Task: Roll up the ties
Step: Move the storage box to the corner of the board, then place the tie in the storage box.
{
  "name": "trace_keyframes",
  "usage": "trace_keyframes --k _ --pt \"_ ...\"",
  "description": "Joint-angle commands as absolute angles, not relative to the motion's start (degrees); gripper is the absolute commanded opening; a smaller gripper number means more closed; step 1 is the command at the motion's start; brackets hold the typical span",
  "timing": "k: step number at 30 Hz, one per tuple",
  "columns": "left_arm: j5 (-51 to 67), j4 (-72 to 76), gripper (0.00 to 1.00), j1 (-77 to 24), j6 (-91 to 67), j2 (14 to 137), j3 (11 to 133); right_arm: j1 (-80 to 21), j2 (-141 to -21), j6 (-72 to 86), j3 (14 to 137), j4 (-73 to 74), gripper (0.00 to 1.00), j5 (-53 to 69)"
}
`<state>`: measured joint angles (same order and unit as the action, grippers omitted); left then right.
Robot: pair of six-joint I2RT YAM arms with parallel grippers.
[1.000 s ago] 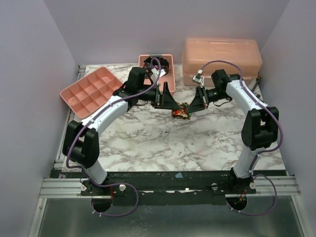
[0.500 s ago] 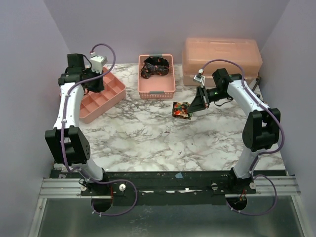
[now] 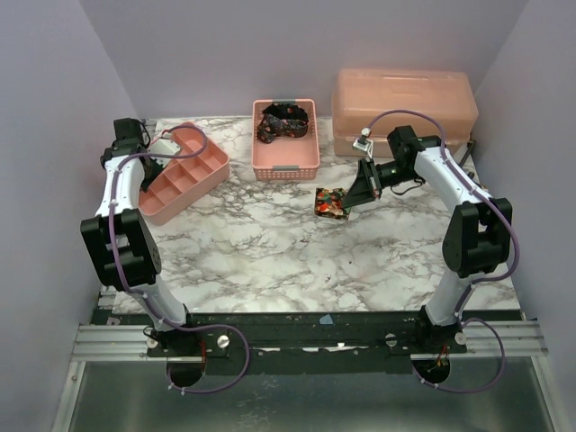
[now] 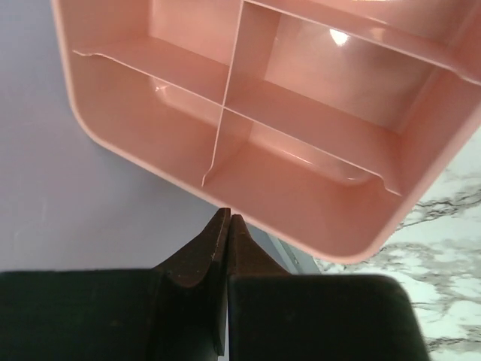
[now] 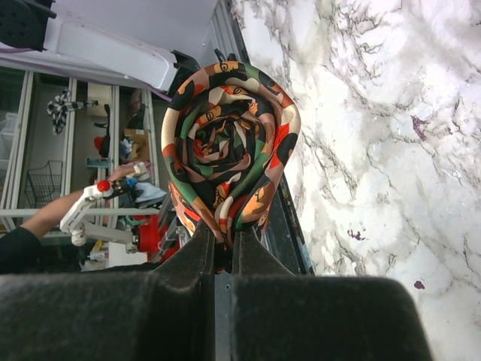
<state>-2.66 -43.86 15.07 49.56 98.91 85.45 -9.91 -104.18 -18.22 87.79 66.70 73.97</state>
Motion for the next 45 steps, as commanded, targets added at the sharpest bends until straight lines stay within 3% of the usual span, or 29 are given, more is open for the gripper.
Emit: trace_keyframes --k 1,15,22,27,30,33,34,35,39,45 --pt "-4.91 -41.2 0.0 15.17 53.71 101.13 84.07 -10.11 -102.87 -17.91 87.23 65.71 0.01 73.14" --pt "4.52 -49.91 0.0 9.07 47.1 97.45 69.32 -10.01 -104.27 -18.78 87.45 65.97 0.01 72.08" --pt "15.34 -52.79 0.0 0.44 35.94 96.76 73.1 -9.99 -105.32 -19.16 88.94 65.37 0.01 71.37" --pt "16.51 -54.96 0.12 0.3 29.74 99.88 79.39 -10.02 -106.23 -19.45 90.66 65.56 0.01 71.03" --pt "19.35 -55.97 0.29 1.41 28.01 97.09 82.99 -10.03 -105.8 -18.44 91.18 63.91 0.01 70.85" --pt "30.73 -55.54 0.64 1.63 23.08 91.26 87.4 -10.1 -104.44 -14.0 90.84 58.61 0.01 71.0" --pt "35.81 -55.12 0.89 1.44 19.67 89.76 89.53 -10.1 -103.76 -11.94 90.4 55.65 0.01 71.24" --pt "40.44 -54.3 0.98 1.04 16.0 89.03 91.54 -10.03 -103.07 -9.01 89.79 51.86 0.01 71.49" --pt "45.61 -50.0 0.98 -4.43 -2.53 88.25 93.67 -10.53 -101.82 1.46 87.38 40.24 0.01 72.79" --pt "59.42 -40.86 0.98 -12.58 -17.01 85.59 85.1 -13.41 -101.94 7.98 86.65 34.45 0.01 73.9"
